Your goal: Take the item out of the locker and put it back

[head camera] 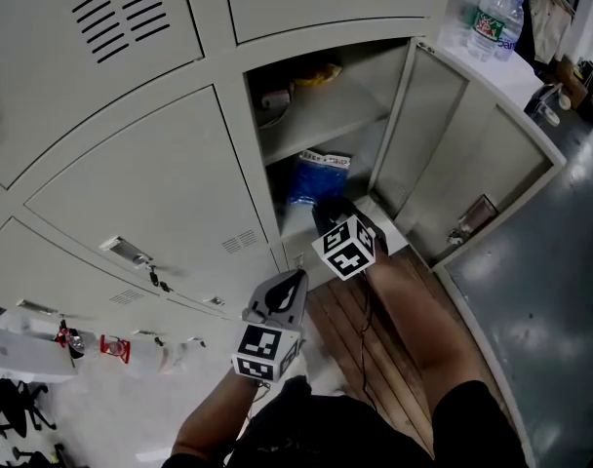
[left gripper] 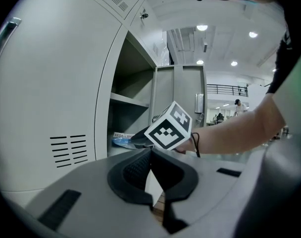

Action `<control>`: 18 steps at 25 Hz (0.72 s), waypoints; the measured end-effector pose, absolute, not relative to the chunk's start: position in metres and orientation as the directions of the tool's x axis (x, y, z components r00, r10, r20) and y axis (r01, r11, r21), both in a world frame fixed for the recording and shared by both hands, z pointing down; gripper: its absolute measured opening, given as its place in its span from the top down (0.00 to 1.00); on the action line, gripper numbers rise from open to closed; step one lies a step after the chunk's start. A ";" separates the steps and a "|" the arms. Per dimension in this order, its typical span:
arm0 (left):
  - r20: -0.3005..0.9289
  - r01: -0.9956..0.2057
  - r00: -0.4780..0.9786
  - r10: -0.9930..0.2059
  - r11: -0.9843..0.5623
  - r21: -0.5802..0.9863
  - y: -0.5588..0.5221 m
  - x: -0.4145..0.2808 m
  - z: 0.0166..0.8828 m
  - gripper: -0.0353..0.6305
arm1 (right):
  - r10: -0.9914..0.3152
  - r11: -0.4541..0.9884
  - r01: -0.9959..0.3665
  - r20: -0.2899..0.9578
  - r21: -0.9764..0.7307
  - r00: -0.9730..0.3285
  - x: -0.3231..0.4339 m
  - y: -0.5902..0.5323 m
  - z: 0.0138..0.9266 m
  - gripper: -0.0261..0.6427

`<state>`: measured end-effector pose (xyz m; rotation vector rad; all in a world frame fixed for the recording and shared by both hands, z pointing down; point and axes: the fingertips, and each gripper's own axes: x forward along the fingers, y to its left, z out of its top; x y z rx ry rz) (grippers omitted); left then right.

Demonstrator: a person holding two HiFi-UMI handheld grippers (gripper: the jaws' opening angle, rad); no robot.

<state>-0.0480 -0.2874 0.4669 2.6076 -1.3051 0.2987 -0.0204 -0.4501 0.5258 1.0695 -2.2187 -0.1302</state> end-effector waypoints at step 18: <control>0.219 -0.861 0.507 -0.833 -0.502 0.085 -0.189 -0.024 0.438 0.94 | -0.735 0.658 -0.739 0.341 0.147 -0.586 0.021 -0.301 0.448 0.94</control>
